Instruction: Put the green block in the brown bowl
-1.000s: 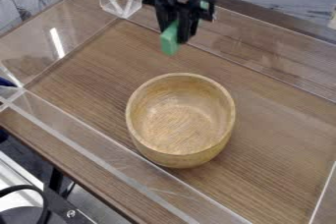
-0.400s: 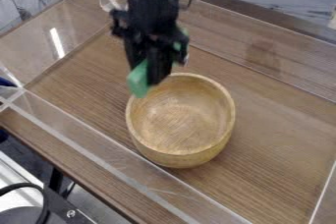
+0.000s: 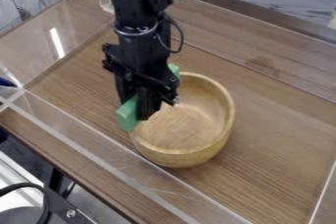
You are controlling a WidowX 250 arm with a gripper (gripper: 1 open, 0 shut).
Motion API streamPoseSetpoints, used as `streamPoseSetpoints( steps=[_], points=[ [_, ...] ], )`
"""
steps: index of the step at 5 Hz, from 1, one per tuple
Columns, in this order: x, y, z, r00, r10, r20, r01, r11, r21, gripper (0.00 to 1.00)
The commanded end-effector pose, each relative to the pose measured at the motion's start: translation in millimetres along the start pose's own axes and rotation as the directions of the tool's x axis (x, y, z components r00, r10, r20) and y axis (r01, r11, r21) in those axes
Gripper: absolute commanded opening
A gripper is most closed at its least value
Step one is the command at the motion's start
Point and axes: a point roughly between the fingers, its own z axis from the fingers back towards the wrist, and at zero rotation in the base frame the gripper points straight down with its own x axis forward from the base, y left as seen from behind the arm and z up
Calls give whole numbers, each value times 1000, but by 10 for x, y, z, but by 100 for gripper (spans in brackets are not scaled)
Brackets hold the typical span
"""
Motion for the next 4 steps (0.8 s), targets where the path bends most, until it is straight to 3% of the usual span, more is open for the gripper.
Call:
streamPoseSetpoints(
  steps=[1, 4],
  points=[
    [53, -37, 25, 1000, -12, 25, 12, 1000, 2, 0],
    [82, -73, -65, 1000, -20, 4, 20, 1000, -7, 0]
  ],
)
